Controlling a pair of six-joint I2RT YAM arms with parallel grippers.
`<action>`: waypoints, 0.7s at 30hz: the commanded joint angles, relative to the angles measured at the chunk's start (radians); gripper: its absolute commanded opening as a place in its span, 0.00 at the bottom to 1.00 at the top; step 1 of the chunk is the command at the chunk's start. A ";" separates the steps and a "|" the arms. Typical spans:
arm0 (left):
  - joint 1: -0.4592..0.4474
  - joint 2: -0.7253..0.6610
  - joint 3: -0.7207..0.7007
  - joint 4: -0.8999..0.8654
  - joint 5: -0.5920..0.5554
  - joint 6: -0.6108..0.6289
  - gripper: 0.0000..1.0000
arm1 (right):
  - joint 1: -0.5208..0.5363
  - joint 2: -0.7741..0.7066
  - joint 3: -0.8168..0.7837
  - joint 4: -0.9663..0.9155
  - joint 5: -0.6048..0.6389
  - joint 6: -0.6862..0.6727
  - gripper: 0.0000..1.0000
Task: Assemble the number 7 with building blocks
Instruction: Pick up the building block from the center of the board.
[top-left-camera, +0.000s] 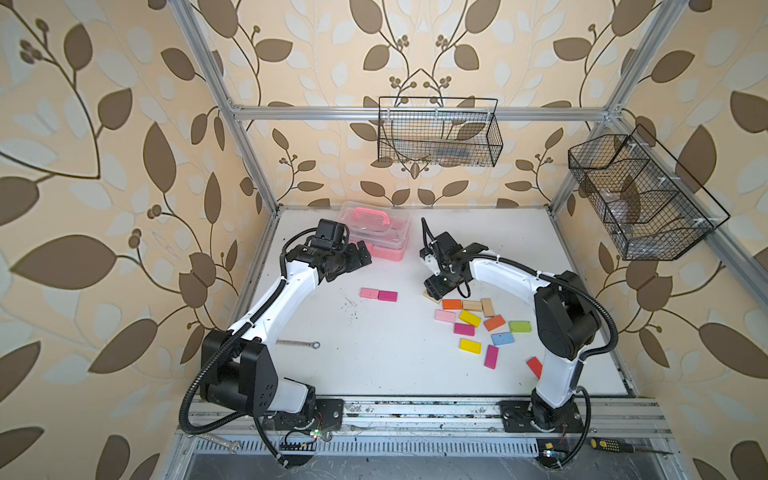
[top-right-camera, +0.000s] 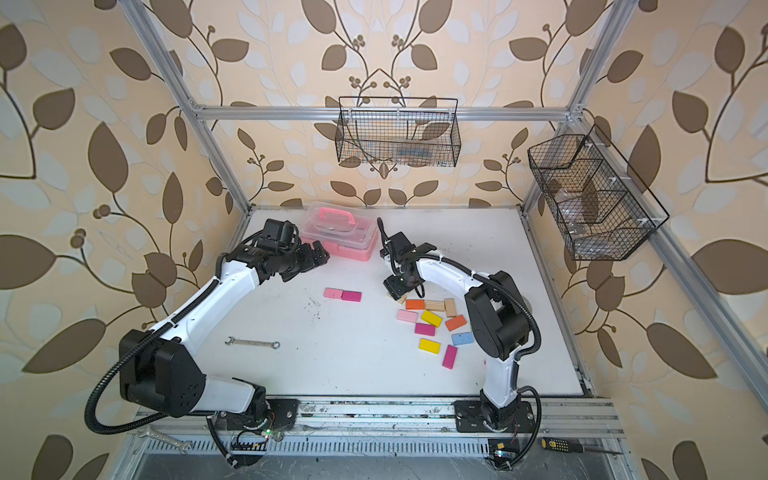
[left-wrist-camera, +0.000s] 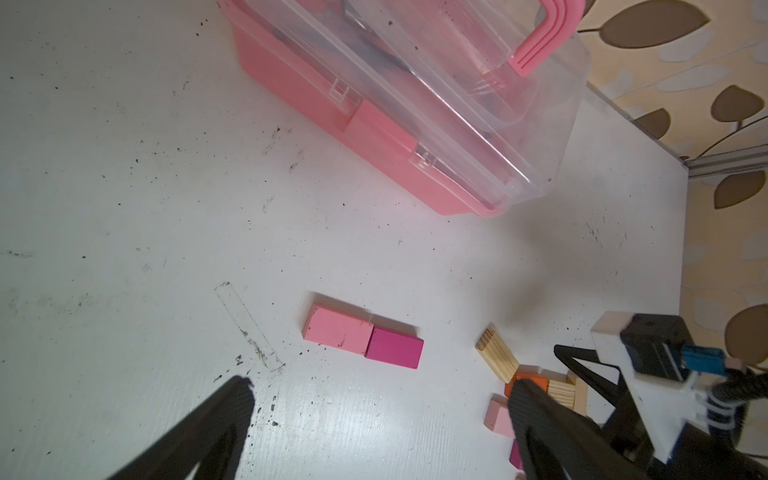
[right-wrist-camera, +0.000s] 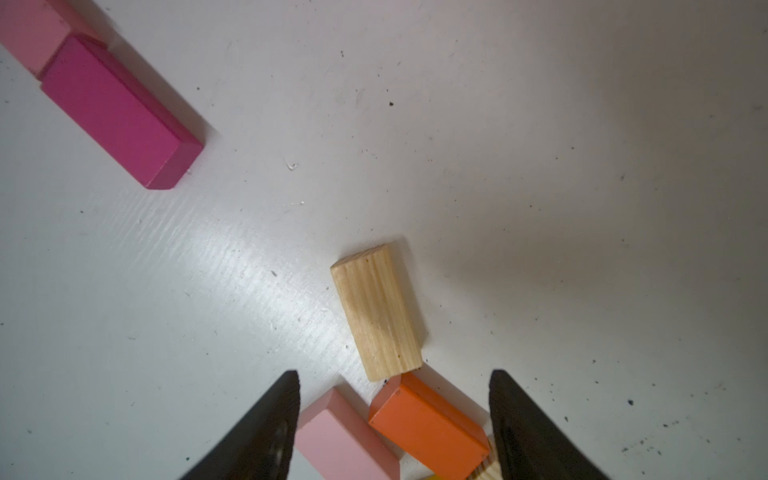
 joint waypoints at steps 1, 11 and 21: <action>0.008 -0.043 0.013 -0.019 -0.018 0.009 0.99 | 0.018 0.042 0.038 -0.013 0.000 -0.037 0.72; 0.007 -0.064 -0.018 -0.015 0.000 -0.014 0.99 | 0.028 0.116 0.044 -0.004 0.003 -0.040 0.65; 0.008 -0.083 -0.039 -0.025 0.004 -0.034 0.99 | 0.061 0.145 0.032 0.006 0.043 -0.025 0.48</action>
